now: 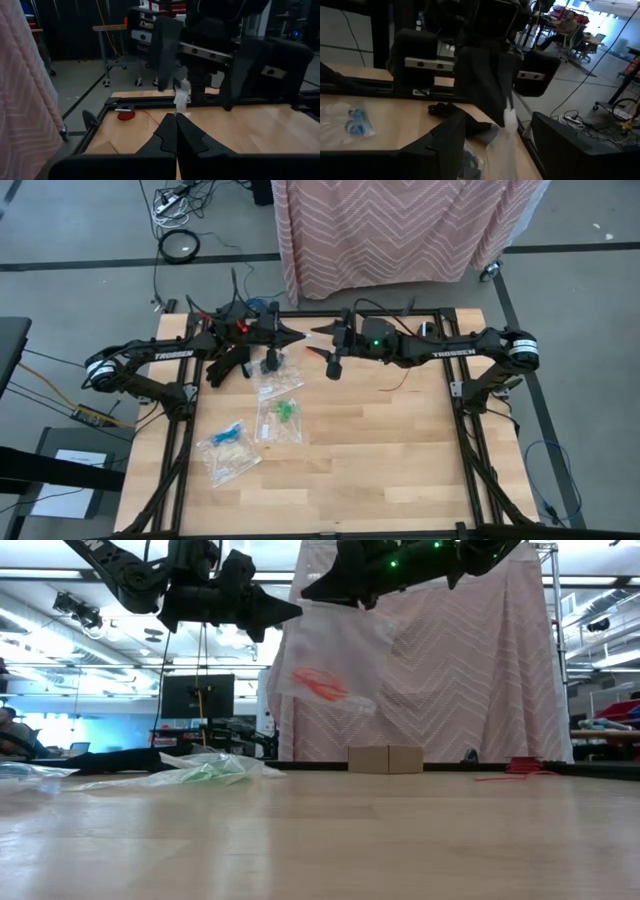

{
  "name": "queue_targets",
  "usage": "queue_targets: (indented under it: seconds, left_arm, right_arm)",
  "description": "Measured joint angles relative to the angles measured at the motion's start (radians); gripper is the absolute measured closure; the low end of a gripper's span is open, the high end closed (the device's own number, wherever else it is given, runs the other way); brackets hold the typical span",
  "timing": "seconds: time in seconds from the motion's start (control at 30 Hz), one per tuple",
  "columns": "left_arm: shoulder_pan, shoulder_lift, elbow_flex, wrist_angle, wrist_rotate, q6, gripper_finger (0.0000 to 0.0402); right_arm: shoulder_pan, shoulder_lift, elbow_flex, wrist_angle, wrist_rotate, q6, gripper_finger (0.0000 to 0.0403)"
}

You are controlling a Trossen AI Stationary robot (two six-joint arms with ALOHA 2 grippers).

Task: Sort rubber bands
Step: Close the transparent zip bag

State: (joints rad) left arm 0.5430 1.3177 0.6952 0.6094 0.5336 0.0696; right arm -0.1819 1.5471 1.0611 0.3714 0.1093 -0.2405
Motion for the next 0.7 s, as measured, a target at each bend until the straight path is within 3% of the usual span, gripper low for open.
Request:
queue_targets:
  seconds: [0.3,0.7]
  left_arm:
    - [-0.028,0.001,0.000,0.006,-0.016,0.006,0.0401]
    - [-0.029,0.001,0.000,0.013,-0.021,0.005,0.0401]
  right_arm:
    - [-0.009,0.000,0.000,0.001,0.003,0.001,0.0200]
    - [-0.010,0.000,0.000,0.000,0.000,-0.004,0.0339]
